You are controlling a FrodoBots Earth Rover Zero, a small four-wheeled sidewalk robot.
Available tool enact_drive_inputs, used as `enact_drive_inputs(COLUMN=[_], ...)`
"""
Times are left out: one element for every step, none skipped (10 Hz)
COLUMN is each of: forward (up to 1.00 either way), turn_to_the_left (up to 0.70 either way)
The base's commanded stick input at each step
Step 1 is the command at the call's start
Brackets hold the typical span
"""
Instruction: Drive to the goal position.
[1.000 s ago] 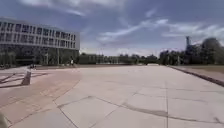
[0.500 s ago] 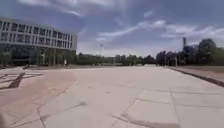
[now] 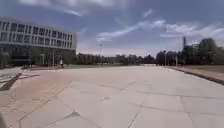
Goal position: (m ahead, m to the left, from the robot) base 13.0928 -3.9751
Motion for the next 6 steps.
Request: enact_drive_inputs(forward=[0.7, 0.7, 0.7, 0.7, 0.7, 0.7], turn_to_the_left=[-0.05, 0.0, 0.0, 0.0, 0.0, 0.0])
